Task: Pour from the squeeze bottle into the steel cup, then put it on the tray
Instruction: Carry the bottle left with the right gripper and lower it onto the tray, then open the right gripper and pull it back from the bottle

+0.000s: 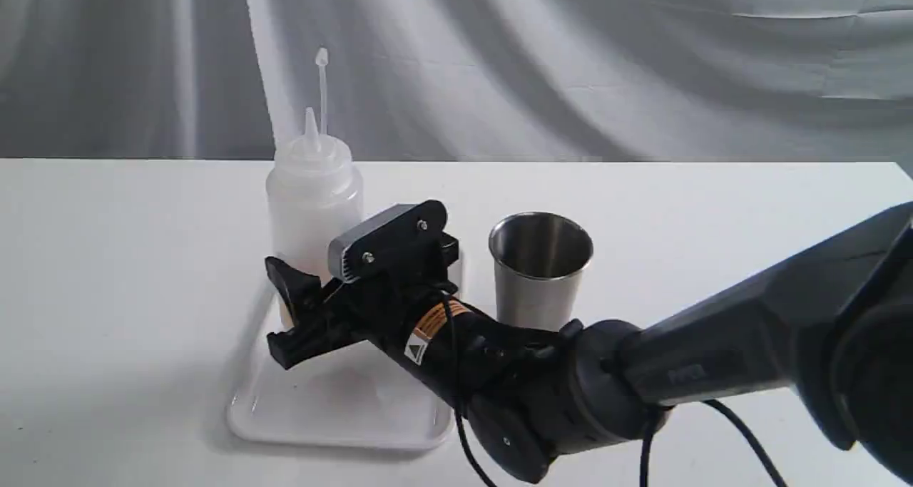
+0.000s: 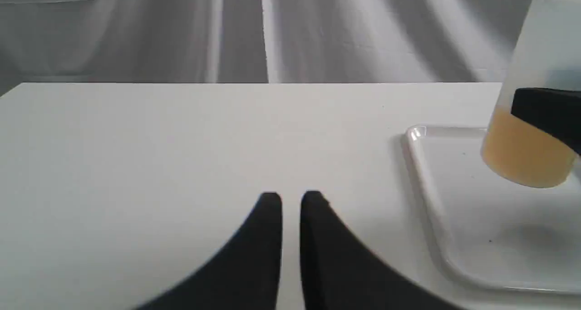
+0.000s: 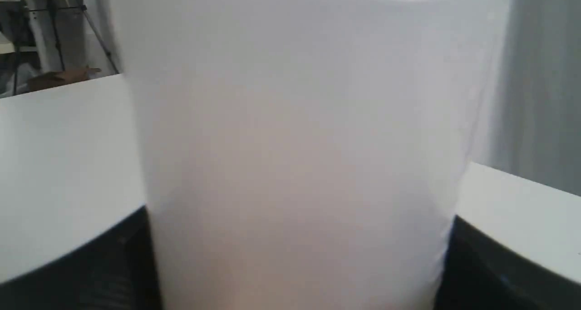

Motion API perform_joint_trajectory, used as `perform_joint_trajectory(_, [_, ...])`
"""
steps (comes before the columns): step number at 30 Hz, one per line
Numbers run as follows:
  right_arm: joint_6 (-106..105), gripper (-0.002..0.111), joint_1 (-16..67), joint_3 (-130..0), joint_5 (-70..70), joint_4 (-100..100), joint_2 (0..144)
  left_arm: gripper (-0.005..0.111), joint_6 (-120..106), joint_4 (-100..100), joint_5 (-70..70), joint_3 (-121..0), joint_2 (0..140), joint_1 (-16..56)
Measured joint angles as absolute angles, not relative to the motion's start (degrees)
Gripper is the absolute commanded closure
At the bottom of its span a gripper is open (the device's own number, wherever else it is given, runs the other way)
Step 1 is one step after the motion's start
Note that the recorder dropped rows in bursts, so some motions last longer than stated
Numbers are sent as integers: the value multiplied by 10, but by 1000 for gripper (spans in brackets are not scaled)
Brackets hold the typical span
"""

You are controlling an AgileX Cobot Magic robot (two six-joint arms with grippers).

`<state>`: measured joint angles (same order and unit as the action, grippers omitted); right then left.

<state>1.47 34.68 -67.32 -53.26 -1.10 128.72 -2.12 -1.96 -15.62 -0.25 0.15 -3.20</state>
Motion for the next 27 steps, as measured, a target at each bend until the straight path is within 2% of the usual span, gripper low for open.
perform_joint_trajectory(8, [-16, 108, 347, -689, -553, 64, 1325, 98, -21, -20, -156, -3, 1, -32])
perform_joint_trajectory(27, [-31, 108, 337, -690, -570, 78, 1352, 98, -21, -20, -156, -3, 1, -32])
